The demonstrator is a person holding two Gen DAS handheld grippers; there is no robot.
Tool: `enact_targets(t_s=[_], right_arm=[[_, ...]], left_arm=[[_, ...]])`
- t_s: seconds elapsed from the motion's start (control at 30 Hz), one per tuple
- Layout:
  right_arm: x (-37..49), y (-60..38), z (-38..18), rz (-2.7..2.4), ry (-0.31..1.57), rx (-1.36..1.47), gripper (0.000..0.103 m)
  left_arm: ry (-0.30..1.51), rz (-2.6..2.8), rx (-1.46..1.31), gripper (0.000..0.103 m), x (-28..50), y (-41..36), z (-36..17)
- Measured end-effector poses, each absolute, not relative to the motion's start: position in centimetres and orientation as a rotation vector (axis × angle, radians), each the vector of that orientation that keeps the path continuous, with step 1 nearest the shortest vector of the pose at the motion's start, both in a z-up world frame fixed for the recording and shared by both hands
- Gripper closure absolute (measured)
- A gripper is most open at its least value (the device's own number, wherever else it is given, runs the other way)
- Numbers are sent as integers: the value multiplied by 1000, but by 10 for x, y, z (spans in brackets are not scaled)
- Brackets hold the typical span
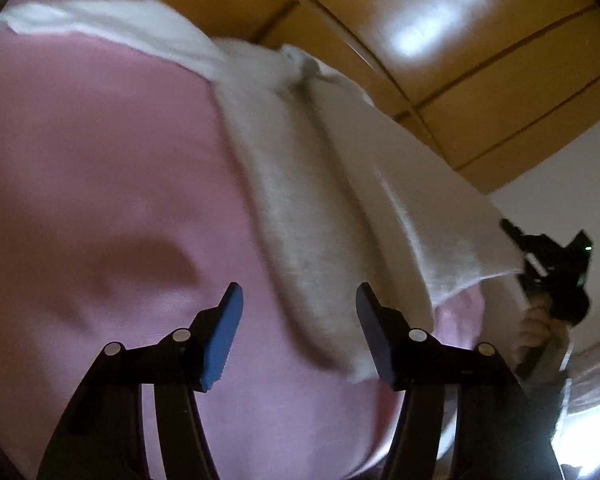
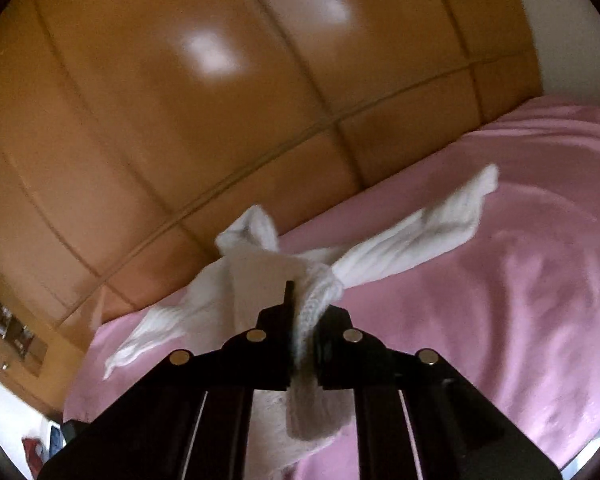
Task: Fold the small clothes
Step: 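Grasp the sweater with the left gripper while the right gripper grasps another part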
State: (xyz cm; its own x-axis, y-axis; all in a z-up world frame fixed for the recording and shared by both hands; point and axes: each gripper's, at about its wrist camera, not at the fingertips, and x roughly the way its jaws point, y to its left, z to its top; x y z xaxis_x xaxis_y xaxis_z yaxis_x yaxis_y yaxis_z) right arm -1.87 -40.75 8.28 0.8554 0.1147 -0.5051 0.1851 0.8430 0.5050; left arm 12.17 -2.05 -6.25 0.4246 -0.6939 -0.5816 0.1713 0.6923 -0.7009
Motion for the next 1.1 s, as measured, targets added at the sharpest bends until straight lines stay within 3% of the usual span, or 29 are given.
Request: enact_targets(t_s=[0.2, 0.23, 0.27, 0.3, 0.6, 0.77, 0.87, 1.1], right_arm=[[0, -410, 76, -58, 573, 563, 96], [-6, -413, 78, -59, 578, 549, 96], [-8, -416, 83, -57, 583, 536, 96], [-11, -415, 87, -55, 585, 526, 96], [-55, -397, 134, 55, 522, 470, 97], [-106, -374, 115, 129, 568, 454, 97], [-135, -360, 72, 137, 683, 458, 97], [-165, -344, -47, 52, 1001, 510, 97]], left_arm=[[1087, -675, -634, 45, 121, -68, -76], [1090, -700, -624, 59, 119, -74, -74], [1101, -722, -602, 91, 118, -80, -72], [1097, -719, -538, 97, 117, -85, -66], [860, -656, -500, 98, 104, 9, 34], [812, -625, -552, 99, 73, 81, 74], [859, -562, -544, 99, 49, 103, 66], [1108, -374, -490, 99, 15, 111, -22]])
